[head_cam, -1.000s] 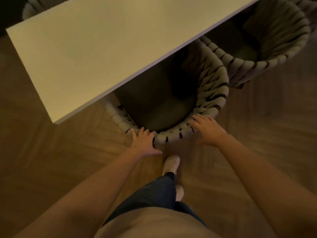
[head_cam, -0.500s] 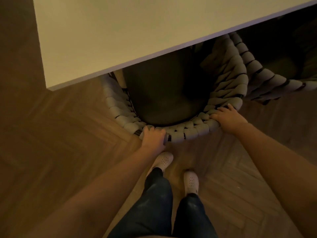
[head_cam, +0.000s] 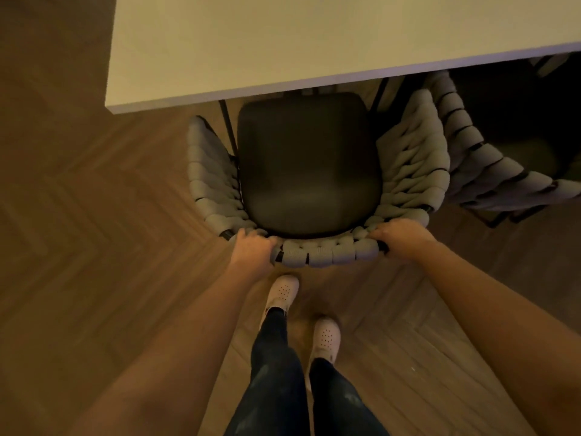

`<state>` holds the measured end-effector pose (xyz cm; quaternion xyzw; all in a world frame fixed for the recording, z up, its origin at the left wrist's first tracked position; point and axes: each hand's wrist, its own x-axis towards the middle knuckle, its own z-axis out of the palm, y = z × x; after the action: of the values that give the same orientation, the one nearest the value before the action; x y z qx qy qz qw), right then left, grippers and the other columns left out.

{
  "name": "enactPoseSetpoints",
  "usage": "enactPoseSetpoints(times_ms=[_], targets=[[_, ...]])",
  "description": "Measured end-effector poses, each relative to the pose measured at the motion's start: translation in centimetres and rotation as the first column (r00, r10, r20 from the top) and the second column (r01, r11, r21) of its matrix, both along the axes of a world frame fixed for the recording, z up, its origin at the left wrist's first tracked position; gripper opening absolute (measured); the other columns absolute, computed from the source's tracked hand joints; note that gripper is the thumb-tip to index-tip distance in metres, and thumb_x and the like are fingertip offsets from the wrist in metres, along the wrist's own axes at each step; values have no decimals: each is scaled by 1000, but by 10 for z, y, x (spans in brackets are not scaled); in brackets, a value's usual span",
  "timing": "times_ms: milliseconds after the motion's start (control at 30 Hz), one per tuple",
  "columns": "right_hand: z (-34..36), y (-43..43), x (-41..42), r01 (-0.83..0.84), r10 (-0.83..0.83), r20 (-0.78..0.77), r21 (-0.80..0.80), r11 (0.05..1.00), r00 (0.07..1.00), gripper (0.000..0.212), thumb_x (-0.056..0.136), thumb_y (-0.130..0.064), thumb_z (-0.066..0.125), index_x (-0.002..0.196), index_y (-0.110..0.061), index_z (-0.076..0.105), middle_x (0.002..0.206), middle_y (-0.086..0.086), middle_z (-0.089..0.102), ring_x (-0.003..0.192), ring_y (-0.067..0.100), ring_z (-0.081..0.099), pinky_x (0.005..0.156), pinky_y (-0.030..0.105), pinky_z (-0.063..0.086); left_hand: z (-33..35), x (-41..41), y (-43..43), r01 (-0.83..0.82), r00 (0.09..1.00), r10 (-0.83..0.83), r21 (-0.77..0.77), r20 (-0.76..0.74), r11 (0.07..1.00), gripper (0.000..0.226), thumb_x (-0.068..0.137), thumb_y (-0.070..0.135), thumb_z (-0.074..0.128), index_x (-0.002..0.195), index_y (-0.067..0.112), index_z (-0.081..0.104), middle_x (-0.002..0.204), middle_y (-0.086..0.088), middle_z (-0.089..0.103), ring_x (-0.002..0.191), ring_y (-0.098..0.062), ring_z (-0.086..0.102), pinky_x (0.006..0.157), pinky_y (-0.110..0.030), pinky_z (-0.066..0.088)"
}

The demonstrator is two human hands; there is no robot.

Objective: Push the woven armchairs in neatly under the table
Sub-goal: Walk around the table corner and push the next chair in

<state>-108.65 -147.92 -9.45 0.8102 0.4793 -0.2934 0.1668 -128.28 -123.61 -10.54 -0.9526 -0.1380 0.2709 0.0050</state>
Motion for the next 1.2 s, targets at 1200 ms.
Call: enactPoseSetpoints(times_ms=[1200], targets=[[-3,74,10,-238,234,155,3,971,960,46,91,-32,59,134,-35,43,124,-5,61,115,20,56,97,38,36,11,-23,56,-262,964,264,41,-45,964,37,89,24,58,125,30,51,129,4,55,131,-24,37,108,-74,-2]])
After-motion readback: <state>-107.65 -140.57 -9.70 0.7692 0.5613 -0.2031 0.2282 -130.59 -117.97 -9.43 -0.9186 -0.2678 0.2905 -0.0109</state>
